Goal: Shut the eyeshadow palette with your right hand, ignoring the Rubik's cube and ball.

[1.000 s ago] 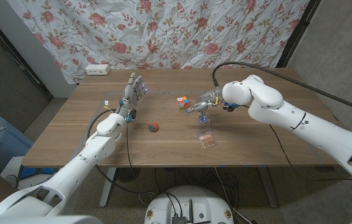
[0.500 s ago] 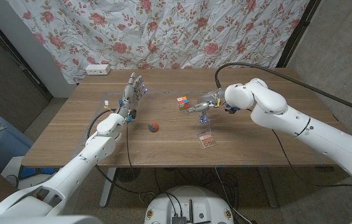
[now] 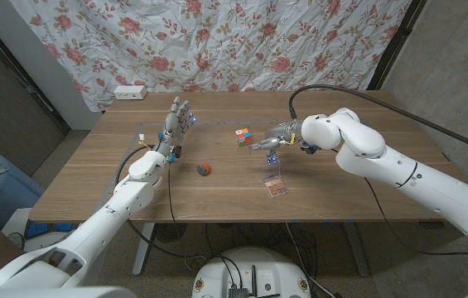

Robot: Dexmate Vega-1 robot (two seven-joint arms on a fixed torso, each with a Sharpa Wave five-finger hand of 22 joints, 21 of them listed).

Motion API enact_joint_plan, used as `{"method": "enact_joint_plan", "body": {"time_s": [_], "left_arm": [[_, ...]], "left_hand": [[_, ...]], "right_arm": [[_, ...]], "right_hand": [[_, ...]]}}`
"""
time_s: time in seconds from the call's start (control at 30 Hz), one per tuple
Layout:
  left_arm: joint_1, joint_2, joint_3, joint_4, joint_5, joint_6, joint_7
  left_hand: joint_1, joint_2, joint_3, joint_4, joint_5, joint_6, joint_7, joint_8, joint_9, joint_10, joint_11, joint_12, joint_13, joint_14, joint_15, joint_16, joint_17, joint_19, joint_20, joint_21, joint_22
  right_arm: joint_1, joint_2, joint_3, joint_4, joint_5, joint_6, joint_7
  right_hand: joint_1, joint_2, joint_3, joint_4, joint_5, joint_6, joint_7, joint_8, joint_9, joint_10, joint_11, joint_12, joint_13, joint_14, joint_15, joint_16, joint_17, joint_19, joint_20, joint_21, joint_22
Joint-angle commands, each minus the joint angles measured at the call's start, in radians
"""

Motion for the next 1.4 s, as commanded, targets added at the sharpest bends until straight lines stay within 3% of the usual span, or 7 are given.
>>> {"method": "enact_joint_plan", "body": {"time_s": [0.03, 1.4], "left_arm": [[0.0, 0.0, 0.0, 0.0, 0.001, 0.0, 0.001], [0.0, 0.001, 0.0, -0.001, 0.0, 0.0, -0.001]], "left_hand": [[0.006, 0.008, 0.01, -0.002, 0.004, -0.003, -0.007, 0.005, 0.004, 0.001, -0.009, 0.005, 0.004, 0.005, -0.024, 0.006, 0.005, 0.007, 0.001, 0.004, 0.004], [0.006, 0.008, 0.01, -0.002, 0.004, -0.002, -0.007, 0.005, 0.004, 0.001, -0.008, 0.005, 0.004, 0.004, -0.022, 0.006, 0.005, 0.008, 0.001, 0.004, 0.004]], "right_arm": [[-0.039, -0.014, 0.02, -0.031, -0.018, -0.034, -0.02], [-0.216, -0.102, 0.101, -0.143, -0.011, -0.146, -0.145]], "right_hand": [[0.014, 0.034, 0.007, -0.005, 0.006, -0.006, -0.005, -0.002, 0.002, -0.002, -0.002, -0.004, 0.0, -0.003, -0.006, 0.004, 0.002, 0.011, -0.001, 0.005, 0.004], [0.03, 0.052, 0.027, -0.011, 0.007, -0.025, -0.016, -0.011, -0.002, -0.019, -0.01, -0.033, 0.0, -0.009, -0.013, 0.006, 0.002, 0.027, -0.004, 0.005, 0.004]]}}
